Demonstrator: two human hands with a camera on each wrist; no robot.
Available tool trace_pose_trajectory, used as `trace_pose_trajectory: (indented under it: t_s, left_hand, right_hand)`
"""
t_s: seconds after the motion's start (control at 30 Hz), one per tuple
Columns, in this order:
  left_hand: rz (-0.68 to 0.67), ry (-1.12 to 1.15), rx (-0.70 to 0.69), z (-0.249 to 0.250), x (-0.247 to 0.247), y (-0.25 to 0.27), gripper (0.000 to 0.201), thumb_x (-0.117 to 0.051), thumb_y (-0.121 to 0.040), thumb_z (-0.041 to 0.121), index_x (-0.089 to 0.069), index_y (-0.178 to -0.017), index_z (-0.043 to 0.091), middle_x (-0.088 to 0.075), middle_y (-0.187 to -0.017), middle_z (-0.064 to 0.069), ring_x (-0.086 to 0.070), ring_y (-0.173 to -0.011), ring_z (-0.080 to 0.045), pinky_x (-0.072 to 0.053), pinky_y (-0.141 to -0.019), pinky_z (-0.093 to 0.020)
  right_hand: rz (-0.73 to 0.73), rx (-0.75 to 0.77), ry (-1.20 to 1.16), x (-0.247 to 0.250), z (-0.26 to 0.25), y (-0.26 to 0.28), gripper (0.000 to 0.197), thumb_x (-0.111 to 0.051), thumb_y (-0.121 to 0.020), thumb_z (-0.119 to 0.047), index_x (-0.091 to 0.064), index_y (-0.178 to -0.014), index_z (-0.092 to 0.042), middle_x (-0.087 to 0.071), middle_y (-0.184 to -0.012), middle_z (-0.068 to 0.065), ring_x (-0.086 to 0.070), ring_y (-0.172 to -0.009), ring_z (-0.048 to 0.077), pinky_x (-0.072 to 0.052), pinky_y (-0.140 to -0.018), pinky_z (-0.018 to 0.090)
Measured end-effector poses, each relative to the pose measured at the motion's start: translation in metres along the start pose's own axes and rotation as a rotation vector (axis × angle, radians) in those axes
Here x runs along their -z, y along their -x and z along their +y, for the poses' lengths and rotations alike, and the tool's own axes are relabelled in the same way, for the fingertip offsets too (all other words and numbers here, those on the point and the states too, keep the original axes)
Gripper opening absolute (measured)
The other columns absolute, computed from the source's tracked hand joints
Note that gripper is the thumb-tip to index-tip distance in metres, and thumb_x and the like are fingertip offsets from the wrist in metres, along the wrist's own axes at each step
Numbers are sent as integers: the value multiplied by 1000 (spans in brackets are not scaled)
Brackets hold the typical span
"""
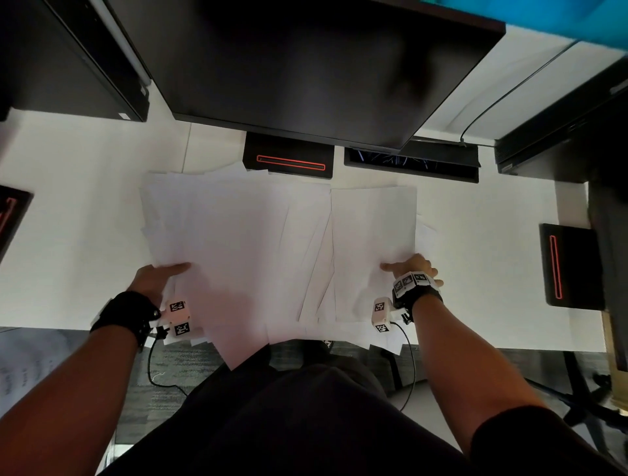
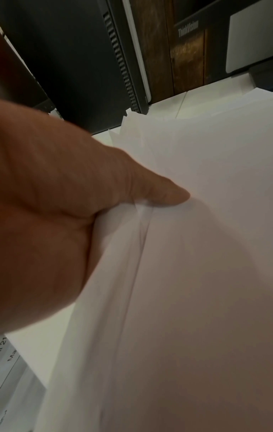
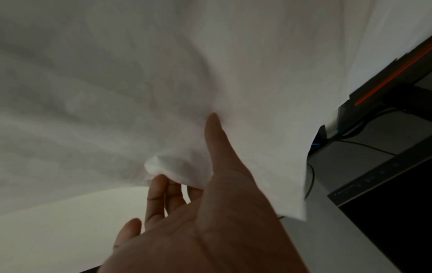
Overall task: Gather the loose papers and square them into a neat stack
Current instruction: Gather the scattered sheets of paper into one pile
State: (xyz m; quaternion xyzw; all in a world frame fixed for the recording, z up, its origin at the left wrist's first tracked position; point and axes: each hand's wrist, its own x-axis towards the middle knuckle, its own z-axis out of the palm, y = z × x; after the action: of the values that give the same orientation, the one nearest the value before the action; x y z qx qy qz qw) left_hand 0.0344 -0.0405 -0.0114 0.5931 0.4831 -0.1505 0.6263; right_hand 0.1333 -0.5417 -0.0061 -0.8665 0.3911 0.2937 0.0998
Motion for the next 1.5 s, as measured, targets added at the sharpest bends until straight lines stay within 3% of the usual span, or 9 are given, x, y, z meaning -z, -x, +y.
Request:
trace_pose_trajectory:
  t_s: [0.13, 0.33, 0.43, 0.57, 0.7, 0.87, 1.1, 1.33, 1.5]
  left_hand:
    - [6, -28, 6, -6, 6, -11, 65, -93, -64, 27, -71, -121, 3, -76, -113, -18, -71, -107, -37, -51, -105, -54]
    - [10, -34, 6, -10, 5, -17, 53, -91, -69, 19, -74, -116, 3, -75, -113, -19, -71, -109, -38, -50, -107, -55]
    - [-2, -28, 16, -9, 3, -15, 53, -91, -69, 19, -74, -117, 2, -75, -113, -21, -71, -108, -39, -50, -106, -57]
    - [-6, -50, 7, -8, 3, -14, 48, -88, -73, 17, -74, -117, 3, -75, -111, -20, -72, -105, -37, -52, -104, -51]
    - [6, -45, 2, -12, 6, -20, 57, -93, -66, 24, -74, -116, 3, -76, -111, -19, -72, -105, -39, -52, -102, -57]
    - [-7, -8, -31, -13, 3, -19, 53, -87, -75, 15, -70, -123, -1, -72, -119, -21, -70, -106, -37, -51, -105, -52]
    - [-7, -1, -38, -17, 4, -22, 49, -84, -78, 11, -71, -122, -2, -72, -119, -24, -68, -111, -40, -49, -108, -54]
    - [-23, -25, -65, -17, 4, -21, 48, -82, -80, 12, -70, -124, -1, -73, -118, -19, -69, -105, -34, -51, -96, -41]
    - [-16, 13, -34, -19, 4, -22, 43, -84, -78, 12, -73, -118, 1, -74, -114, -21, -70, -103, -38, -53, -97, -46]
  right_hand:
    - [22, -59, -6, -1, 6, 3, 72, -74, -80, -58, -56, -133, -12, -51, -138, 10, -41, -134, 33, -30, -107, 49]
    - [40, -230, -254, -3, 18, -9, 100, -88, -69, -49, -33, -142, -8, -35, -144, 16, -43, -134, 37, -42, -104, 51]
    - [-75, -159, -436, -3, 21, -18, 102, -84, -74, -46, -31, -151, -7, -36, -155, 18, -39, -142, 39, -34, -115, 55]
    - [-211, -68, -477, -1, 27, -22, 87, -82, -67, -51, -56, -141, -15, -53, -147, 12, -52, -134, 35, -43, -111, 53]
    - [-49, -64, -321, 1, 22, -21, 79, -82, -55, -60, -65, -118, -14, -63, -126, 9, -64, -115, 33, -52, -100, 49]
    - [2, 46, -392, 18, 25, -3, 42, -82, -75, -30, -72, -112, -14, -73, -112, 10, -69, -104, 33, -56, -91, 38]
    - [205, 189, -310, 39, 40, 11, 20, -71, -84, -21, -61, -85, -3, -60, -81, 12, -57, -82, 36, -43, -70, 34]
    - [270, 258, -366, 45, 50, 21, 22, -71, -89, -20, -56, -87, -4, -65, -90, 22, -54, -82, 39, -36, -69, 35]
    - [339, 342, -348, 51, 58, 27, 24, -71, -91, -20, -65, -101, 2, -71, -99, 28, -62, -92, 48, -36, -69, 35]
